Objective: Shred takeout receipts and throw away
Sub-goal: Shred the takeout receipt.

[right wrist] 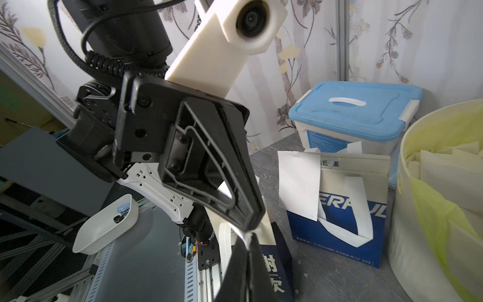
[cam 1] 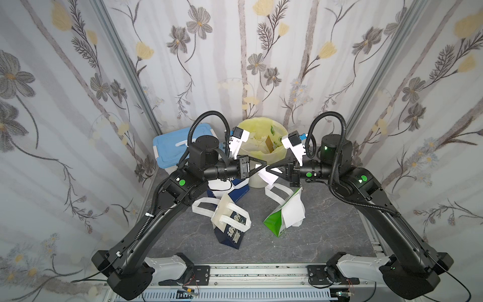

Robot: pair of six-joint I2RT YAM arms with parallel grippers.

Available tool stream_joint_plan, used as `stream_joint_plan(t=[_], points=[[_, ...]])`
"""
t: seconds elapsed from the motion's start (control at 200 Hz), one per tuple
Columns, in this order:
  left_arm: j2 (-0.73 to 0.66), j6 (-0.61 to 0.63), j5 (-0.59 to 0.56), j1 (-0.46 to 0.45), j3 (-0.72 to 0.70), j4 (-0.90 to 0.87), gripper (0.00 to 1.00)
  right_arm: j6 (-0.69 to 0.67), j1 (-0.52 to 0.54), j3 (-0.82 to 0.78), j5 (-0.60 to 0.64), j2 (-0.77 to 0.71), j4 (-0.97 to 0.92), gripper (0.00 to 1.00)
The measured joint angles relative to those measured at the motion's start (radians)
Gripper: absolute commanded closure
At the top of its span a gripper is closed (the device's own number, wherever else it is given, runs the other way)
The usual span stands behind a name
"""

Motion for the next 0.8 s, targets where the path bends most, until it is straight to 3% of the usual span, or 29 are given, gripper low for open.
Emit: stream_joint_plan(t=[0.165, 0.3, 0.49, 0.664, 0.739, 0.799], points=[[0.001, -0.095, -0.184, -0.006, -0.016, -0.095, 1.0, -0.124, 0.078, -0.003, 0.191, -0.073, -0.01, 1.0], [0.031, -0.126, -0.29, -0.012, -0.022, -0.168, 1.0, -0.243, 0.135, -0.063, 0.257, -0.182, 0.063, 1.0], [0.041, -0.123, -0.386, -0.013, -0.002, -0.19, 1.0, -0.246, 0.135, -0.2, 0.372, -0.269, 0.249, 1.0], [0.036, -0.098, -0.493, -0.01, 0.026, -0.126, 1.0, -0.111, 0.01, -0.122, 0.546, -0.047, 0.391, 1.0], [0.026, -0.098, -0.538, -0.008, 0.017, -0.095, 1.0, -0.044, -0.035, -0.023, 0.604, 0.093, 0.407, 0.94], [0.019, -0.098, -0.566, -0.005, 0.003, -0.07, 1.0, -0.001, -0.056, 0.073, 0.639, 0.209, 0.42, 0.78]])
